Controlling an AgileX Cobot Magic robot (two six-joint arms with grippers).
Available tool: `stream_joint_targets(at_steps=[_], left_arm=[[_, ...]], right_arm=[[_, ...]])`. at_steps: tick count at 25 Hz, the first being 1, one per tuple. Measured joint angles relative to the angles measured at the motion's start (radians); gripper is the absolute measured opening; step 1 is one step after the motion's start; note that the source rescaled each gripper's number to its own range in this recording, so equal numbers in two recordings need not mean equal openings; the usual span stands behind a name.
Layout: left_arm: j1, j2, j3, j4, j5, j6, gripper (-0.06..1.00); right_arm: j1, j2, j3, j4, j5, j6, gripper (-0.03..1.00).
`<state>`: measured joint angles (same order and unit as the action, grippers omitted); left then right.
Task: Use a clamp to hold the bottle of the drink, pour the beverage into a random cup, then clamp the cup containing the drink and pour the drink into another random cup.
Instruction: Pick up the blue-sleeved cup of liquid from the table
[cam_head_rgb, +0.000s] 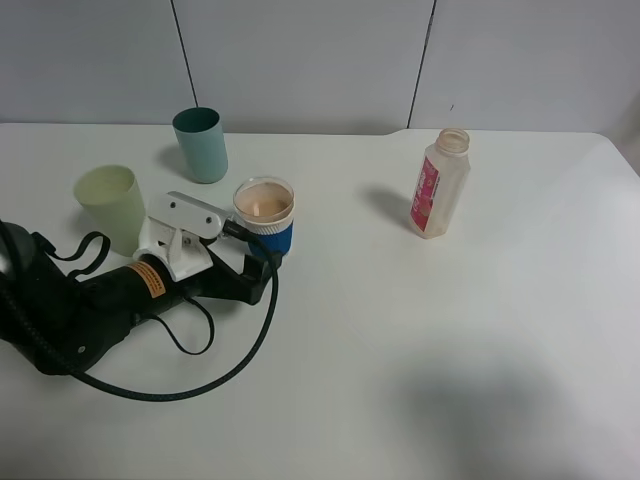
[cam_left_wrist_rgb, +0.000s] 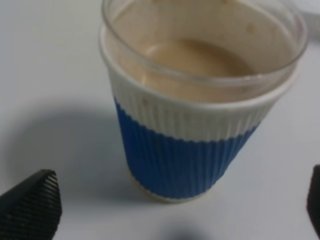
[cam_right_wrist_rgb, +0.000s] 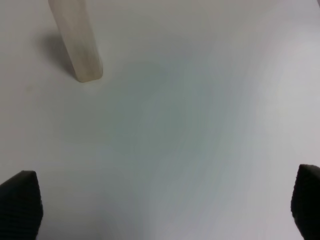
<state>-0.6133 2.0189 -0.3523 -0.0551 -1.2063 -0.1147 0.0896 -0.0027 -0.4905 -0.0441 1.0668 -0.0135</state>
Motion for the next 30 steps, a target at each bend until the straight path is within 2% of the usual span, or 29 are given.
stream_joint_targets(at_steps=[10, 26, 30], left_arm=[[0.000, 0.086, -0.089, 0.065, -0.005, -0.014, 1.00], [0.000, 0.162, -0.230, 0.072, -0.007, -0.030, 1.00], [0.000, 0.173, -0.251, 0.077, -0.006, -0.031, 0.93]], right_arm=[[0.000, 0.000, 0.000, 0.000, 0.000, 0.000, 1.00], [0.000, 0.000, 0.000, 0.000, 0.000, 0.000, 1.00], [0.000, 0.000, 0.000, 0.000, 0.000, 0.000, 1.00]])
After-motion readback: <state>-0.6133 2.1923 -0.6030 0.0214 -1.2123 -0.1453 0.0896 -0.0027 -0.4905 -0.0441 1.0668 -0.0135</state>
